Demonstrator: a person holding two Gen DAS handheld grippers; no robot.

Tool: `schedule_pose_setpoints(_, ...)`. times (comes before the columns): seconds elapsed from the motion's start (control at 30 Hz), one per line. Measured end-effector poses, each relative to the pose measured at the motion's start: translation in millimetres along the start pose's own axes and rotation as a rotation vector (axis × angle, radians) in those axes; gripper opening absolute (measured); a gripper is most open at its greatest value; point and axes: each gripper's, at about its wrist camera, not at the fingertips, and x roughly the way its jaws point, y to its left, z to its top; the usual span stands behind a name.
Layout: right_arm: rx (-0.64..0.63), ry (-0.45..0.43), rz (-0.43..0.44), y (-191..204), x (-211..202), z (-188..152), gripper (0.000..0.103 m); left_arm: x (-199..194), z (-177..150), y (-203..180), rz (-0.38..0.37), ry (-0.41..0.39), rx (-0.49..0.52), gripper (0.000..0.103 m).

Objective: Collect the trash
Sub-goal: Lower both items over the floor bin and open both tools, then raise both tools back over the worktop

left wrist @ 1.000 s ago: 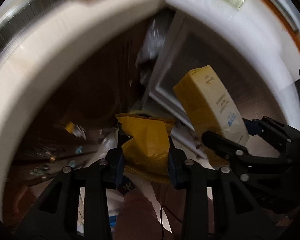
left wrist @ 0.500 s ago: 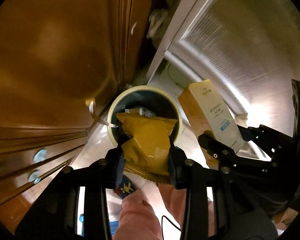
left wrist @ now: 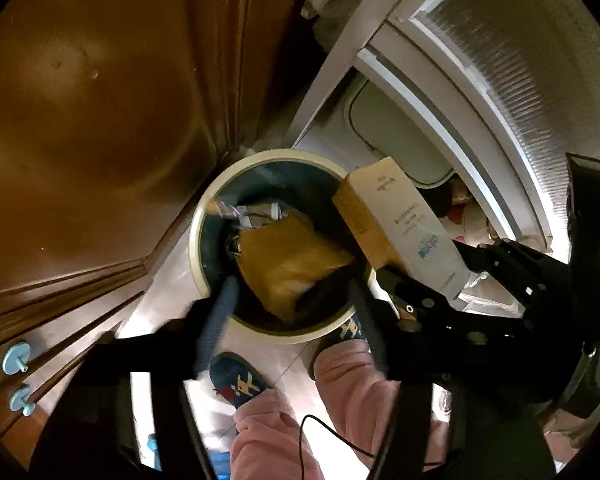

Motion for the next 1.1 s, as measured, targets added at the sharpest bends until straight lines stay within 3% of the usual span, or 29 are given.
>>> schedule_pose_setpoints(0.07, -0.003, -0.002, -0.002, -7, 4, 3, 0.058, 0, 0, 2, 0.007, 0.006, -0.014, 0.08)
schedule_pose_setpoints(0.33, -0.008, -0.026, -0.004, -7, 2, -15, 0.061, -8, 1, 4, 0.038, -0.006, -0.018, 0.08)
schedule_pose_setpoints(0.77, 0.005, -0.045, -0.013, -4, -23, -6, 0.061, -25, -2, 1, 0.058, -0.027, 0.007, 0.08)
schedule_pose_setpoints(1.1, 0.021, -0.054, -0.029, 4, -72, -13, 0.061, -80, -16, -17, 0.061, -0.042, 0.027, 0.08)
